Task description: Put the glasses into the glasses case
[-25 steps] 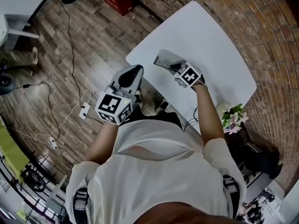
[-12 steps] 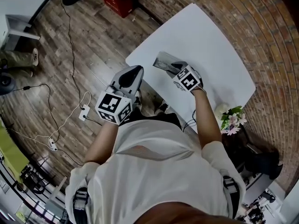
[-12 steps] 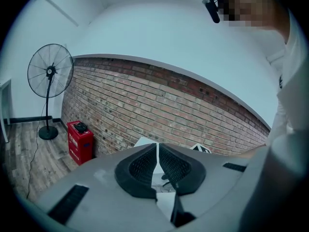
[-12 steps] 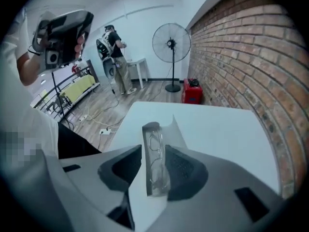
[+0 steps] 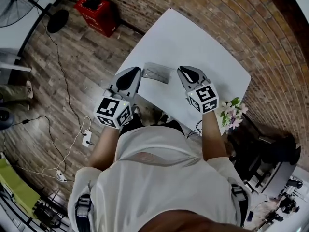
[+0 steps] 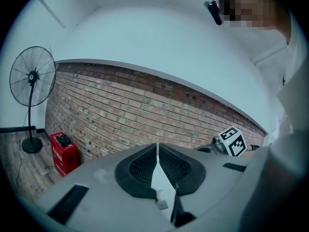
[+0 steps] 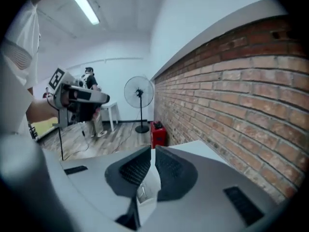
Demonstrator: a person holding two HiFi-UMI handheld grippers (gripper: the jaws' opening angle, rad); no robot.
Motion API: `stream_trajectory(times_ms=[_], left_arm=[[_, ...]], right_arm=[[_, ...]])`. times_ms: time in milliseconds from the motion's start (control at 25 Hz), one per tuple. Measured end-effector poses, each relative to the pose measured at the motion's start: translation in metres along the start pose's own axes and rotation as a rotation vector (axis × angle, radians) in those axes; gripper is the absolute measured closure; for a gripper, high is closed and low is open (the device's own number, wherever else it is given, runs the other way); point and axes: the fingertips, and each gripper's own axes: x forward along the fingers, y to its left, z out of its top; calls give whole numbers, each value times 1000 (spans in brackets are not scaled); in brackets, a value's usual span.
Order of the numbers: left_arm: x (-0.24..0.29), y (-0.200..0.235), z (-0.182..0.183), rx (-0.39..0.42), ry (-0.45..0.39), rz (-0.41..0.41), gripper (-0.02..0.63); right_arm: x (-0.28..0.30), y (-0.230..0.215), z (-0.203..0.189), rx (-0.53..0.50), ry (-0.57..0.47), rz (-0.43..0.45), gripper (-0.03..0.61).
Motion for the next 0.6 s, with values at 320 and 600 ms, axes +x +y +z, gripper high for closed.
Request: stream_trajectory(times_ms=[320,600], left_arm=[[28,-36,43,90,-62,-95,588],[47,-74,62,145,-92,-177,588]], right_arm=[[-102,-29,62,122,-342,-197,526],[-166,-45,74,179,-476,-335,528]])
